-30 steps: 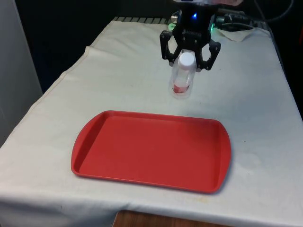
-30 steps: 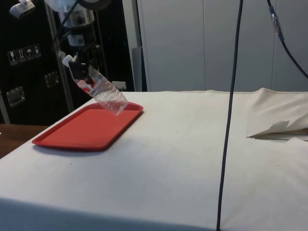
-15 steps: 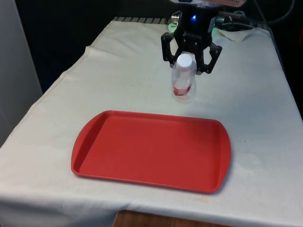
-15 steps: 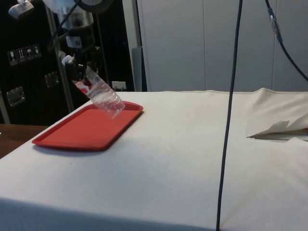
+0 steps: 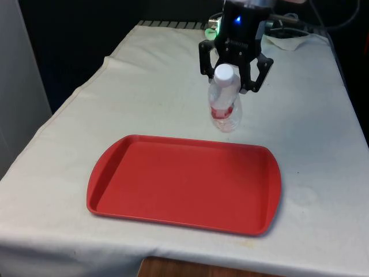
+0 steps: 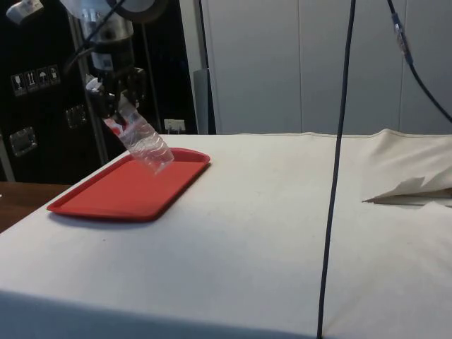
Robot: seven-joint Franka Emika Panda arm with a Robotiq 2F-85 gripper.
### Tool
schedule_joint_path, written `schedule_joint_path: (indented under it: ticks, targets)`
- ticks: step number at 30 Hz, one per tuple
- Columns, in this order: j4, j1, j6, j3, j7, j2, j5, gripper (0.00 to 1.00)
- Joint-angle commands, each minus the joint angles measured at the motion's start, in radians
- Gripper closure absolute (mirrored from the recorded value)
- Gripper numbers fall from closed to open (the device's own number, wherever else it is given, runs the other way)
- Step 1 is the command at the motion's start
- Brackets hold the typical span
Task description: Place the bottle upright on the tray.
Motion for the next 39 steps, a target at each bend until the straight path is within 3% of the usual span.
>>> schedule_joint_path:
  ticks: [1,5,6,13,15,16,24,25,26,30,33,34,39]
  targets:
    - [0.002,0.005,0.015,-0.005,0.023,0.003,-0.011,1.0]
    - [0.001,0.007,0.034,-0.006,0.067,0.004,-0.032,1.0]
    - [-0.001,0.003,0.024,0.0,0.055,0.002,-0.025,1.0]
    - [0.002,0.012,0.054,-0.006,0.136,0.01,-0.058,1.0]
    - [-0.001,0.007,0.048,0.0,0.137,0.007,-0.058,1.0]
    - [0.002,0.013,0.059,-0.006,0.157,0.011,-0.067,1.0]
    - [0.004,0.017,0.073,-0.005,0.24,0.016,-0.1,1.0]
    - [-0.001,0.012,0.064,0.0,0.224,0.012,-0.093,1.0]
    - [0.004,0.018,0.074,-0.006,0.25,0.017,-0.104,1.0]
    - [0.004,0.021,0.081,-0.007,0.298,0.019,-0.123,1.0]
    - [0.004,0.021,0.083,-0.007,0.328,0.021,-0.137,1.0]
    - [-0.001,0.016,0.075,0.0,0.313,0.017,-0.13,1.0]
    - [0.003,0.022,0.084,-0.008,0.387,0.025,-0.172,1.0]
